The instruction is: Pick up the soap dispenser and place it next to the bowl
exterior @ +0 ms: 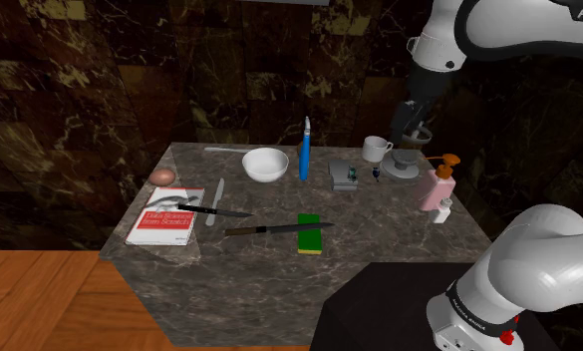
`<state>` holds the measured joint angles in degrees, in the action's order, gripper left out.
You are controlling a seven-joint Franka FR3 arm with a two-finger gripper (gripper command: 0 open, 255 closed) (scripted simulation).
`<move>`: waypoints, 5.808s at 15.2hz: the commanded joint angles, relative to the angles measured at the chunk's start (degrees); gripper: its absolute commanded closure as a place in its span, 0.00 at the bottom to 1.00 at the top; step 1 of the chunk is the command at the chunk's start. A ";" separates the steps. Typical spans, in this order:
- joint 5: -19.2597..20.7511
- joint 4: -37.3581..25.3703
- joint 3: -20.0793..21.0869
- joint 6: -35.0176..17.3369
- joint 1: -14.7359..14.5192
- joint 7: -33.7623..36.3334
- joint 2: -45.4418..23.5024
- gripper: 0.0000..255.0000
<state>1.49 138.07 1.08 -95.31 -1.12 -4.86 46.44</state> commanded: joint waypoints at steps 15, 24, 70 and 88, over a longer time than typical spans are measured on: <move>13.90 7.76 -16.85 -8.16 6.56 -19.65 -3.16 0.00; 21.49 5.62 -28.49 -16.51 9.59 -31.84 -13.60 0.00; 20.72 -2.41 -28.16 -8.57 9.61 -35.16 -13.42 1.00; 18.37 -16.52 -25.53 4.68 8.69 -37.35 -14.24 1.00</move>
<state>19.93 122.21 -24.51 -91.21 7.59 -42.06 32.28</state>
